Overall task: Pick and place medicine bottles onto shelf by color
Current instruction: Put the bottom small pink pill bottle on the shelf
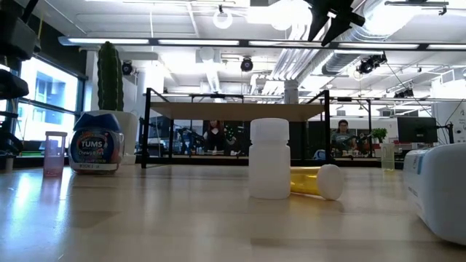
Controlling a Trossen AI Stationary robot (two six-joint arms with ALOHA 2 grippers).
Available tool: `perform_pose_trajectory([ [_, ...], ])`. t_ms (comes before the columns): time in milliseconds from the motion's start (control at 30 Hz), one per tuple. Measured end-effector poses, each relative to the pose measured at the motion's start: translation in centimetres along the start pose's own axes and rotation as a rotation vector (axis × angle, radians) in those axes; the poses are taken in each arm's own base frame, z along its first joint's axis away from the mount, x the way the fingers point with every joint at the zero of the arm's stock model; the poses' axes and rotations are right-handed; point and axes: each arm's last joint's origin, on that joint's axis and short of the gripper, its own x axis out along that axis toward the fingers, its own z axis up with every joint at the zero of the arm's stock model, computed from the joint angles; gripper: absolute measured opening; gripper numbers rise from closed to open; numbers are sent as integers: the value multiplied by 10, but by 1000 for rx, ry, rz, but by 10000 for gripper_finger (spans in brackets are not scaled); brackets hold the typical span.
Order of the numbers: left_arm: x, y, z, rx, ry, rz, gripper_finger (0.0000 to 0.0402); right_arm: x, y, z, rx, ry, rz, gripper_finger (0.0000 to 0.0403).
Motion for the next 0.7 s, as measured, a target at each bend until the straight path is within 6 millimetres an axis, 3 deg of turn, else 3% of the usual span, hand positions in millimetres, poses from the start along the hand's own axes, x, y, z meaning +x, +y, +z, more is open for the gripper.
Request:
perform_pose_trajectory([
  [700,-11,3,1,-24,-33,-57,103,0,0,0,1,0,0,229],
])
